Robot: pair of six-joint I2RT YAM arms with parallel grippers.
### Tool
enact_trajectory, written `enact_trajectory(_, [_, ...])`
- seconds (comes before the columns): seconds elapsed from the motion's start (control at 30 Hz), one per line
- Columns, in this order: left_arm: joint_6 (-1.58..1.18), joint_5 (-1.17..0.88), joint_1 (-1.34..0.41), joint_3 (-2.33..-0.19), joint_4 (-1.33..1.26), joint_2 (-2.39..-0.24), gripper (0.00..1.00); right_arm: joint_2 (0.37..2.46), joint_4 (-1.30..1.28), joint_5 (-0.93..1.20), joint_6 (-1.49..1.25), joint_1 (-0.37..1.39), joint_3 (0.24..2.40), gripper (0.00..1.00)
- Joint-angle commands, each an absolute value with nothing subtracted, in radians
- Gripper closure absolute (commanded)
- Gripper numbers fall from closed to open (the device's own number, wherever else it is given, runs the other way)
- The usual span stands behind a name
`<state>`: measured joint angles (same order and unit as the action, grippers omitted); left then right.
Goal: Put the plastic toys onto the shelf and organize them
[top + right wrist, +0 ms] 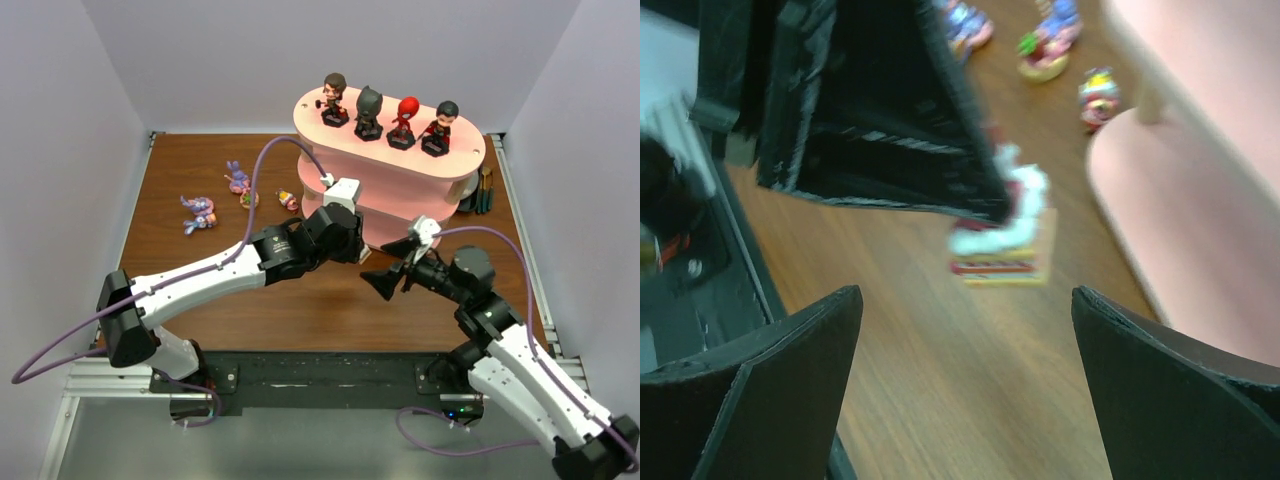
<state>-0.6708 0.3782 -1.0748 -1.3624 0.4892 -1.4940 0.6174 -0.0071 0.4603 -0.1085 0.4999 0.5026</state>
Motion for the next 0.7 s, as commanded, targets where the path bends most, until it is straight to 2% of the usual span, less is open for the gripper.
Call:
enact_trajectory(0.0, [-0.683, 0.397, -1.086, -1.42, 0.476, -1.483, 1.0, 0.675, 0.092, 0.286, 0.027, 0.636, 0.528, 0.11])
enact_trajectory(0.23, [-0.683, 0.393, -1.094, -1.402, 0.492, -1.46, 1.0, 0.776, 0.186, 0.232, 0.072, 0.687, 0.526, 0.15])
enact_trajectory(0.47, [-0.676, 0.387, -1.094, -1.394, 0.502, -1.451, 1.0, 0.79, 0.216, 0.176, 0.097, 0.693, 0.517, 0.21])
enact_trajectory(0.57, [-0.675, 0.377, -1.094, -1.394, 0.502, -1.447, 1.0, 0.804, 0.218, 0.192, 0.098, 0.693, 0.52, 0.28])
enact_trajectory(0.67, [-0.675, 0.373, -1.094, -1.39, 0.5, -1.437, 1.0, 0.814, 0.233, 0.218, 0.097, 0.693, 0.514, 0.42])
